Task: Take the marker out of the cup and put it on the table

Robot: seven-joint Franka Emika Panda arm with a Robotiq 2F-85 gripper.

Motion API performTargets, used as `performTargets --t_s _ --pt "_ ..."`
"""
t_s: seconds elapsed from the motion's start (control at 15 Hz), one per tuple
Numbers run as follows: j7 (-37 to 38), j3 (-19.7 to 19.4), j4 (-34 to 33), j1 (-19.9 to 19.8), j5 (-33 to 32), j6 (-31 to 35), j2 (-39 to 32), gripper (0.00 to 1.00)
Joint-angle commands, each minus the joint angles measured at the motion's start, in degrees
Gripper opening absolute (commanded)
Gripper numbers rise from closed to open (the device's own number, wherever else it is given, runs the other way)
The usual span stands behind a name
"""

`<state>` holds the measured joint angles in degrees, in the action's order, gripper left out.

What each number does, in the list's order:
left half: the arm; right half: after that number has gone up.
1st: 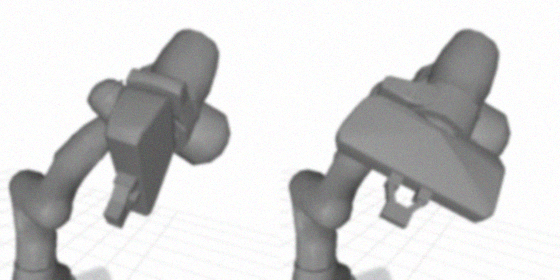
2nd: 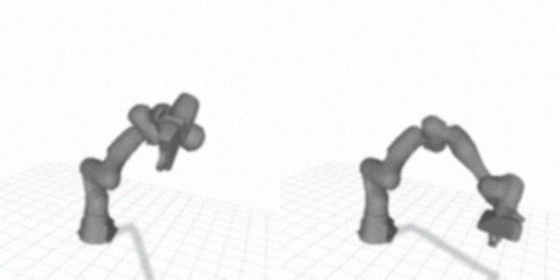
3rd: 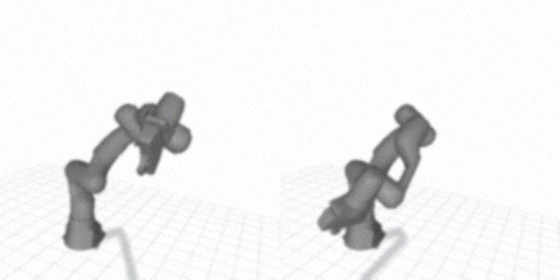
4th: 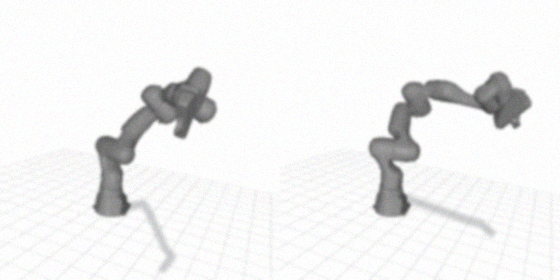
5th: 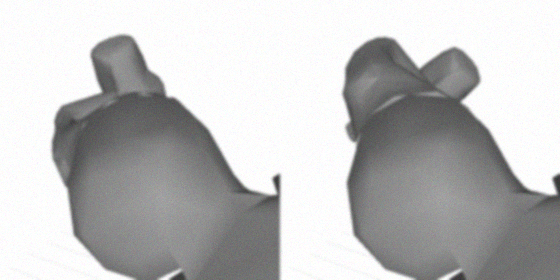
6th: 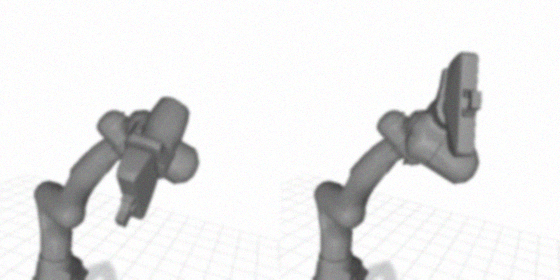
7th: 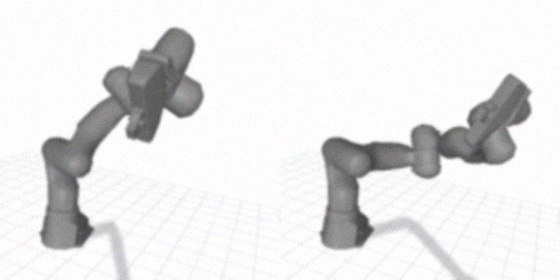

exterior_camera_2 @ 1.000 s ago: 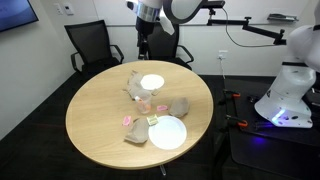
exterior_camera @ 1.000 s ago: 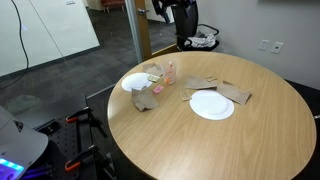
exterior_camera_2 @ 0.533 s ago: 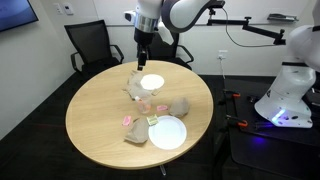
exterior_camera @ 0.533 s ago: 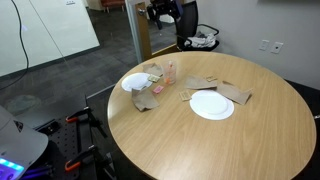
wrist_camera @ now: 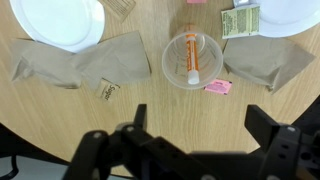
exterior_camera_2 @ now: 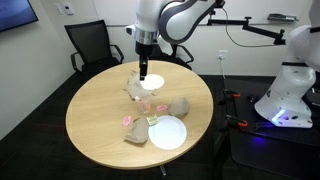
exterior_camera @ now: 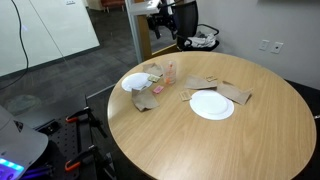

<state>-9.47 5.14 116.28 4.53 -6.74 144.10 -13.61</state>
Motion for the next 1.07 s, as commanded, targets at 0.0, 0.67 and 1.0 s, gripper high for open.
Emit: performTargets --t_s 0.0,0.67,1.0 --pt "0.47 0.37 -0.57 0.02 1.58 -0.58 -1.77 1.00" --pt "-0.56 0.15 -0.55 0.04 0.23 -0.31 -2.97 1.00" --pt "-1.18 0.30 -0.89 -0.12 0.42 -1.20 -3.52 0.70"
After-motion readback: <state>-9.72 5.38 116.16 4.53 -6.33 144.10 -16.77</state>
